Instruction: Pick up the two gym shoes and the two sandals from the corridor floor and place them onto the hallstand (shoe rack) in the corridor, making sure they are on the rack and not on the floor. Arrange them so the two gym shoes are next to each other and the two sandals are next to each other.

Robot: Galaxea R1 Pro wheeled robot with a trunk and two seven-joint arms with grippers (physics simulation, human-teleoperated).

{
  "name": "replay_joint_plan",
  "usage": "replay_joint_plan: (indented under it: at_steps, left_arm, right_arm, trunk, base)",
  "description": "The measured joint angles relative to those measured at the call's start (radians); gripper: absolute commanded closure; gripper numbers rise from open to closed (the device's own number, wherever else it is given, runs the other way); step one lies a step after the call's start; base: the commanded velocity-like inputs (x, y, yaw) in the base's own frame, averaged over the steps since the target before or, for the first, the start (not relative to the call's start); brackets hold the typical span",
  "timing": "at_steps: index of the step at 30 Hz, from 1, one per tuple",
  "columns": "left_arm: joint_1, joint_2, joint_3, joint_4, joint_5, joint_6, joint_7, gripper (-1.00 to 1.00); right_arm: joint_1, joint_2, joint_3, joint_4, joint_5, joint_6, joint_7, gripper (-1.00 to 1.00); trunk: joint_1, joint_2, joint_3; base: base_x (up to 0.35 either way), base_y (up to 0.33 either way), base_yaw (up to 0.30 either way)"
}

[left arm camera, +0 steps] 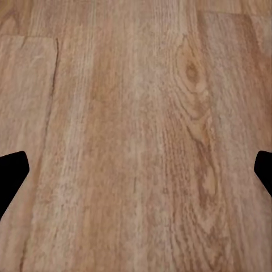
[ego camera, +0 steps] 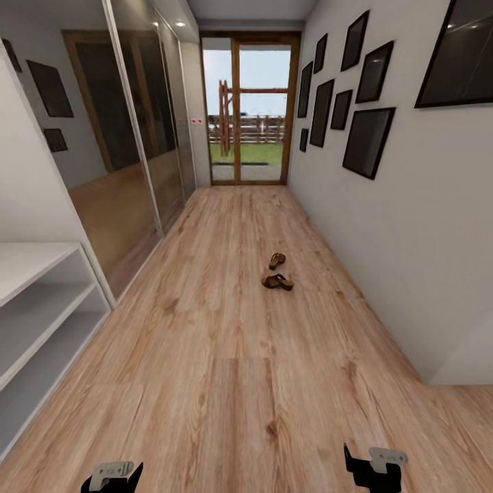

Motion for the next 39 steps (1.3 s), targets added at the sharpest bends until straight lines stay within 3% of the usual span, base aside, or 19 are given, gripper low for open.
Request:
replay_joint_plan:
  at_steps: [39]
  left_arm:
    - [0.0, 0.0, 0.0, 0.0, 0.001, 0.0, 0.0, -1.0]
  right_arm:
    - [0.0, 0.001, 0.0, 0.0, 0.0, 0.0, 0.001, -1.0]
  trunk:
    - [0.0, 0.0, 0.0]
  base:
    - [0.313, -0.121, 0.0]
